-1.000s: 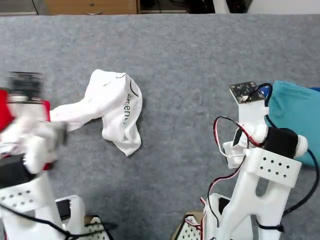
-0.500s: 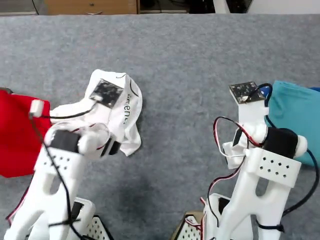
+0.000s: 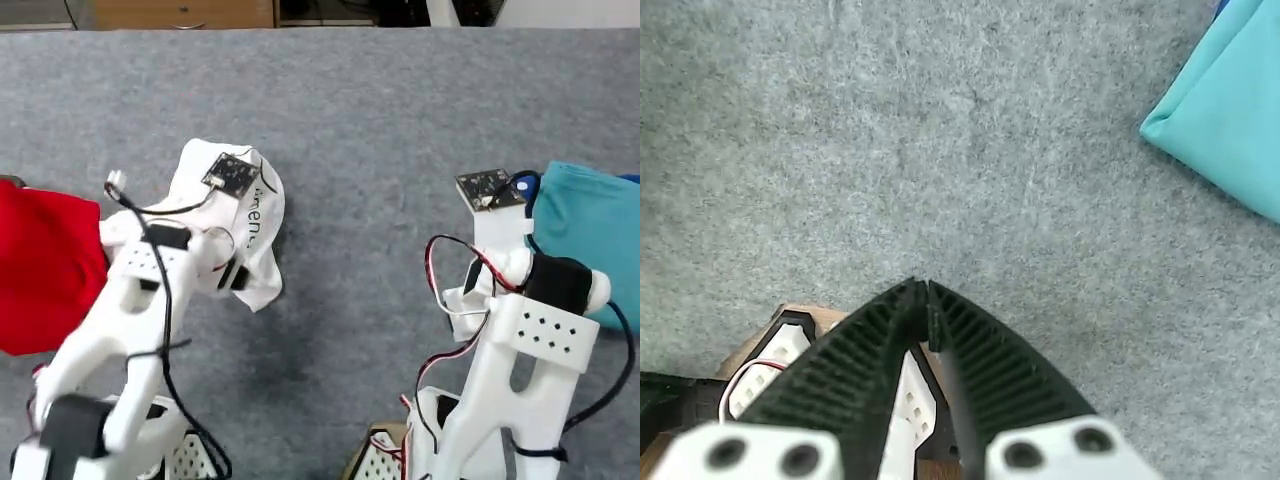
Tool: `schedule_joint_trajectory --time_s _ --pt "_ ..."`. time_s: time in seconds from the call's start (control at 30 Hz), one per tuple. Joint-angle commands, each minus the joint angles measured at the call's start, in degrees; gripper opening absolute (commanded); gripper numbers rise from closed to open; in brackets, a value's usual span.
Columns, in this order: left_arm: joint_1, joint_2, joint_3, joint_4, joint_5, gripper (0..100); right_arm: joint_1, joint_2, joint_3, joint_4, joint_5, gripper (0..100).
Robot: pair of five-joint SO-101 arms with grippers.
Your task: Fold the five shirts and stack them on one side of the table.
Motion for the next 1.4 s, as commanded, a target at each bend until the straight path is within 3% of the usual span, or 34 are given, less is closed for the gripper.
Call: schedule_joint_trajectory --time_s 0.0,0.2,0.43,0.6,0.83,1.0,1.17,1.37 --pt "-1.41 5.76 -5.80 -3.08 3.25 20 -0.48 -0.84 -0.04 0.88 -0.09 0.3" --pt "-1.14 11.65 -11.08 -4.22 4.84 1 -0.48 -0.84 -0.13 0.79 -0.09 0.3" --pt "-0.26 1.98 -21.71 7.56 5.54 2 -0.48 -0.75 -0.22 0.79 -0.09 0.3" --pt "4.48 -6.81 -33.05 14.68 13.89 2 -0.48 -0.57 -0.22 0.70 0.00 0.3" --pt "14.51 -11.82 -44.22 15.21 23.56 2 -0.48 -0.75 -0.04 0.70 0.00 0.3" --pt "23.82 -10.33 -45.27 15.21 23.30 2 -0.48 -0.75 0.04 0.70 0.00 0.3" --pt "25.49 -6.81 -45.36 15.74 23.56 7 -0.48 -0.75 0.04 0.70 0.00 0.3" --pt "28.31 -6.29 -45.27 31.74 19.69 20 -0.48 -0.48 0.04 0.70 0.00 0.3"
